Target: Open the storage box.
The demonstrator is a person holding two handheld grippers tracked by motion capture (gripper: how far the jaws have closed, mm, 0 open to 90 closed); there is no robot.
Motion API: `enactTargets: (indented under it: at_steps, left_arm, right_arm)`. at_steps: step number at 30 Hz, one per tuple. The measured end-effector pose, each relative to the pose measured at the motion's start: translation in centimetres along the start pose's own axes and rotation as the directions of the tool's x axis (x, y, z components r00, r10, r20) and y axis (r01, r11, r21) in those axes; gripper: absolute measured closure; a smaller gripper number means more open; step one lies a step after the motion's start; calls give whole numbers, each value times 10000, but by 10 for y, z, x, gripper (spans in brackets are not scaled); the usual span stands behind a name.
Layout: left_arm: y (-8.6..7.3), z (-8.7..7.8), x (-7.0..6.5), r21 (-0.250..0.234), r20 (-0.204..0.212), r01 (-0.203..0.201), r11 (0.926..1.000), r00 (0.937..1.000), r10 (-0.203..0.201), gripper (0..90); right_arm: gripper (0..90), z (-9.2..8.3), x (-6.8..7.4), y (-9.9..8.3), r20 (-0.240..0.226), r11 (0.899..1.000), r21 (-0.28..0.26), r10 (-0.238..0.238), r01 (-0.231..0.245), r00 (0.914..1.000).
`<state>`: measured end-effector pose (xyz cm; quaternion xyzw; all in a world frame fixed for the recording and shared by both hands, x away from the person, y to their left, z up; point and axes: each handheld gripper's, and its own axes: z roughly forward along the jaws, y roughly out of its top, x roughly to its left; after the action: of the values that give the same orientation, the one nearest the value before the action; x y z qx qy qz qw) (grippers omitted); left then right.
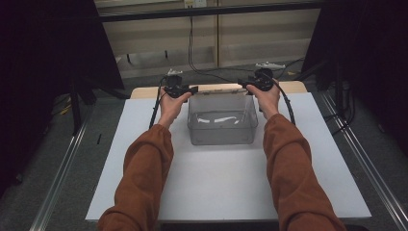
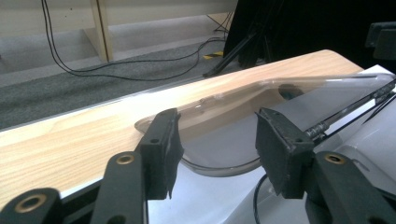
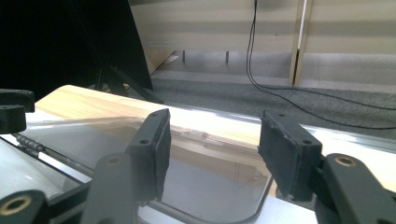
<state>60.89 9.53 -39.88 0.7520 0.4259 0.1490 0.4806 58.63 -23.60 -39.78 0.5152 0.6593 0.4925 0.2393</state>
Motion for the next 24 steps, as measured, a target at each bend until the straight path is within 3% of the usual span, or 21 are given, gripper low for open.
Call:
enactTargets:
  at_steps: [10, 15, 20, 24]
  left_arm:
    - [-4, -3, -5, -191, -223, -320, 9993, 9993, 315, 376]
    - [-4, -4, -7, -288, -438, -346, 9990, 9985, 333, 317]
    - [-1, -8, -12, -510, -639, -636, 9967, 9961, 603, 261]
    - [-1, -10, -16, -555, -629, -725, 9958, 9956, 690, 218]
  right_arm:
    - [266, -9, -2, -8, 154, 9998, -190, -70, 73, 9999]
    - [224, -12, -1, -11, 131, 9994, -286, -174, 177, 9998]
    - [170, -16, -1, -12, 190, 9990, -377, -225, 232, 9996]
    - [141, -20, 0, -13, 198, 9979, -556, -315, 325, 9993]
